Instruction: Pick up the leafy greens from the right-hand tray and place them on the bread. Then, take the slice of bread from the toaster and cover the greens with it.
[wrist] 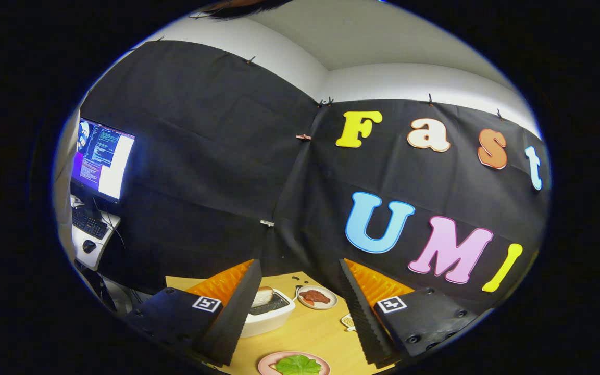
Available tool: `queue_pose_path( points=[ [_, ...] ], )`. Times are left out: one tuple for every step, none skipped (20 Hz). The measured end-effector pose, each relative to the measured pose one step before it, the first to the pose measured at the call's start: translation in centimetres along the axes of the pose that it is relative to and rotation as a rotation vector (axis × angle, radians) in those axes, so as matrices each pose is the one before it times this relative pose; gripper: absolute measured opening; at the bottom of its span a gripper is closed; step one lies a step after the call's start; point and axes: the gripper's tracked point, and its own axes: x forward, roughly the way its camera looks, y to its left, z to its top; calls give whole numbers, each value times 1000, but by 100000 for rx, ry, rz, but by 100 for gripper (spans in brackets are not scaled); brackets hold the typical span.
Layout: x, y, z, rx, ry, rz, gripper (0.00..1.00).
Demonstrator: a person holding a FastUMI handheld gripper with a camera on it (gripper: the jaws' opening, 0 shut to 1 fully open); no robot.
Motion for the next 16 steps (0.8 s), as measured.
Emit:
queue_pose_path(
  points=[
    [884, 952, 469, 1999, -603, 1848, 94],
    [869, 740, 473, 1504, -818, 1797, 96],
    [1249, 528, 523, 710, -1010, 1545, 96],
    [1327, 331, 271, 10, -521, 462, 96],
    [1405, 192, -327, 232, 925, 535, 98],
    [1463, 488, -769, 1395, 2838, 757, 98],
    [1470, 397, -1411, 2510, 4174, 147, 98],
    [1412, 175, -1730, 3779, 5498, -580, 98],
    [1826, 110, -1521, 4440, 5463, -1009, 98],
    [1632, -179, -1721, 5045, 5270, -1247, 98],
    [1538, -26, -1523, 5236, 5341, -1050, 98],
    [1658, -107, -1567, 4908, 4685, -896, 98],
    [1697, -380, -1332, 4355, 3643, -1344, 97],
    [1591, -561, -1370, 4266, 3832, -1785, 97],
    [1590, -313, -1342, 3445, 4318, -1549, 97],
    [1791, -491, -1246, 2323, 3596, -2254, 97]
  ],
)
